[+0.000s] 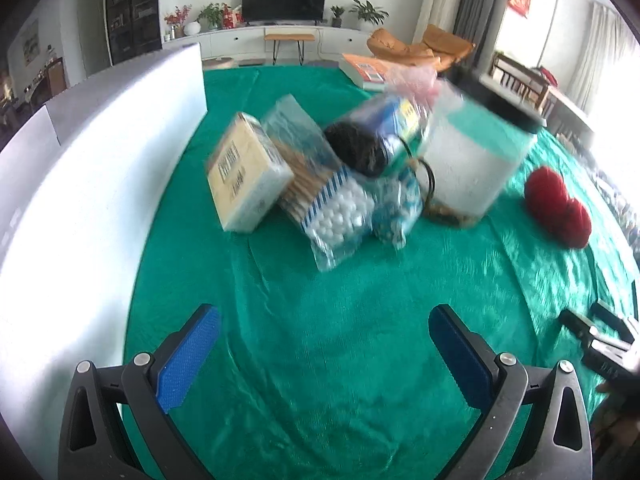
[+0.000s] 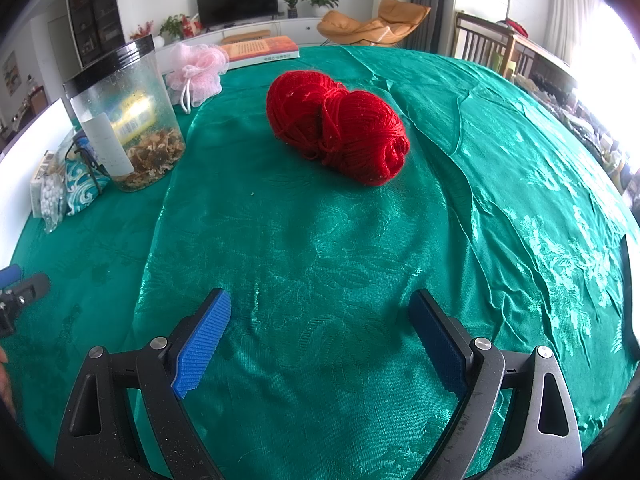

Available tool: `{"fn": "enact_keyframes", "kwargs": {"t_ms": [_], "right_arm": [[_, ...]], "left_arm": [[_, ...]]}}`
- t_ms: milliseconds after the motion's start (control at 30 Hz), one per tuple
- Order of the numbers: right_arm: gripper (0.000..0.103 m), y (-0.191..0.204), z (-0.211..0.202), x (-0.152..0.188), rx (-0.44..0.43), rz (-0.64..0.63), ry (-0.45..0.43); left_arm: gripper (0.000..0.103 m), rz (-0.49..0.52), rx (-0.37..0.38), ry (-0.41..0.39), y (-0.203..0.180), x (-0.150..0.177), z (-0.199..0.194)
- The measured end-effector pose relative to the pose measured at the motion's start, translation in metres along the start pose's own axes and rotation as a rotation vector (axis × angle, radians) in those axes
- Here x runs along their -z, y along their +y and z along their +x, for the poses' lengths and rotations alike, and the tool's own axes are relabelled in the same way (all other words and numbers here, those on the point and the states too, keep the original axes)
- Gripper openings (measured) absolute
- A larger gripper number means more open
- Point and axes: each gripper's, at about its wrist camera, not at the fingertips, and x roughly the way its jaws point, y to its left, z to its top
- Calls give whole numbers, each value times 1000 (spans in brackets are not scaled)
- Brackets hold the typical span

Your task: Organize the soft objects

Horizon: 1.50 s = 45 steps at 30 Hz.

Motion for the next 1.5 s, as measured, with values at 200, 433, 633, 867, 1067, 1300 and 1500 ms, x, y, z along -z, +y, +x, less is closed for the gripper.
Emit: {"fn": "enact_keyframes", "kwargs": {"t_ms": [200, 433, 633, 867, 1067, 1300, 1500], "right_arm": [[93, 0, 0, 0, 0, 0, 0], [93, 0, 0, 0, 0, 0, 0], [93, 0, 0, 0, 0, 1, -1], [93, 0, 0, 0, 0, 1, -1], [93, 0, 0, 0, 1, 1, -1], [93, -1, 0, 0, 0, 2, -1], [91, -29, -27, -11, -164, 130, -111]], "left_arm": [[95, -158, 29, -48, 23, -56, 4], [66, 65, -48, -24, -21, -64, 32], [67, -50, -71, -27, 5, -70, 46], [25, 60, -11, 54, -4, -53, 34], [28, 174, 157, 177, -10, 8, -38], [103, 194, 112, 130, -16, 32, -55], [102, 248, -8, 221, -33, 41, -14]]}}
